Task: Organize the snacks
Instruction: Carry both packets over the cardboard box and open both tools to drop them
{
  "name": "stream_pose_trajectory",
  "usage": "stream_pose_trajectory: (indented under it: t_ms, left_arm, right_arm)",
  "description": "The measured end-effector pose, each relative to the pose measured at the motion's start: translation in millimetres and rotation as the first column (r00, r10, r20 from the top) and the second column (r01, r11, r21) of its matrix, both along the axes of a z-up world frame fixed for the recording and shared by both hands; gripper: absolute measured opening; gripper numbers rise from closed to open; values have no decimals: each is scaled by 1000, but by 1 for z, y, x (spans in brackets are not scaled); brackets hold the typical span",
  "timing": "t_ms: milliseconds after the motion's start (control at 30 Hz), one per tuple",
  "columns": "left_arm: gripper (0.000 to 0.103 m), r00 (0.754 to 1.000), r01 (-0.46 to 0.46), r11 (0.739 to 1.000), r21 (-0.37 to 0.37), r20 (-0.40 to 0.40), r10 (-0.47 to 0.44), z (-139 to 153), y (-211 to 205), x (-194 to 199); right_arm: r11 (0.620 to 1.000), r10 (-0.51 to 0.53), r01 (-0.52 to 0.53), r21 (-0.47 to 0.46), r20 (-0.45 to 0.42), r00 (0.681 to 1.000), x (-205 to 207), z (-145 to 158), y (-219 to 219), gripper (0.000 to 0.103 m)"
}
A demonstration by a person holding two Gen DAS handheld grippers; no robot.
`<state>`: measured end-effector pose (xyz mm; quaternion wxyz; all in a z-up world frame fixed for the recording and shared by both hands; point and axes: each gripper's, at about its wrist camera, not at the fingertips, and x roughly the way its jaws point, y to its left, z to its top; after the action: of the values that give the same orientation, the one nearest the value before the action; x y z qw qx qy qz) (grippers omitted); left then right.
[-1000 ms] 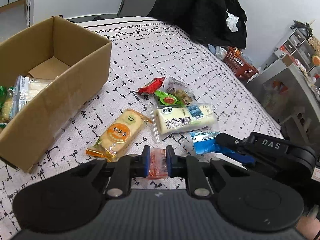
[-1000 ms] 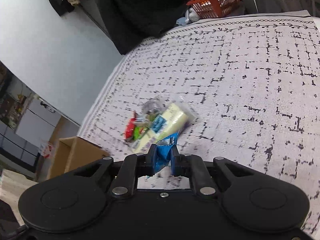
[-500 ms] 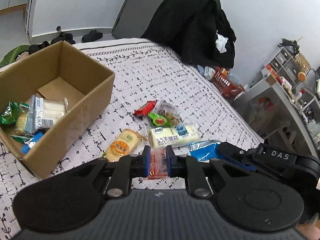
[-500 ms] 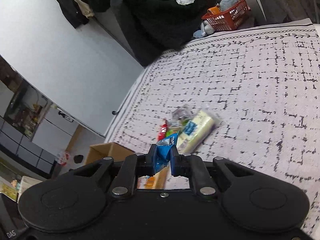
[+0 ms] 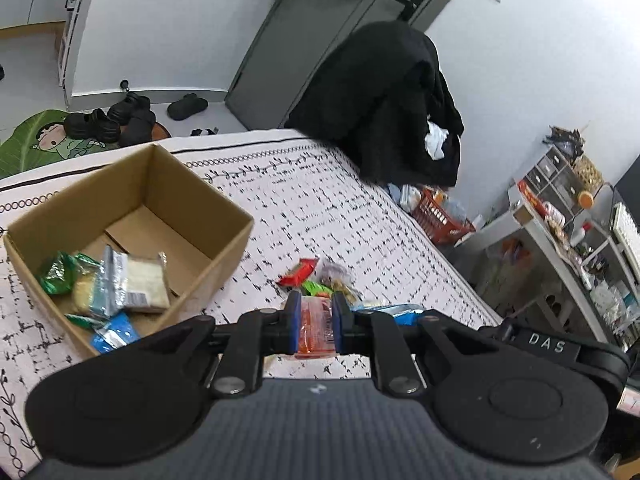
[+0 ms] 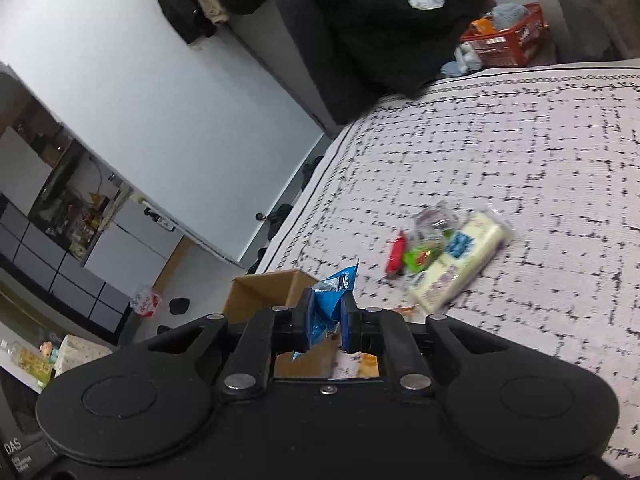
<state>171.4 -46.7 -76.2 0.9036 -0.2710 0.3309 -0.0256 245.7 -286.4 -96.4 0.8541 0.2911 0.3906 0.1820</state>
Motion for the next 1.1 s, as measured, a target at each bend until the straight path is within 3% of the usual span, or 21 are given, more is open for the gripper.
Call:
stream_pose_trajectory:
  t_ms: [600, 1100]
  left_arm:
    - [15, 996, -88, 993, -79, 25, 91, 10, 74, -8]
    - [15, 972, -236, 961, -145, -53, 231, -20, 135, 1]
  right_arm:
    - [995, 95, -95, -28, 4, 995, 7, 9, 82, 13]
    - [985, 158, -160, -65, -27, 987, 31, -5, 146, 13]
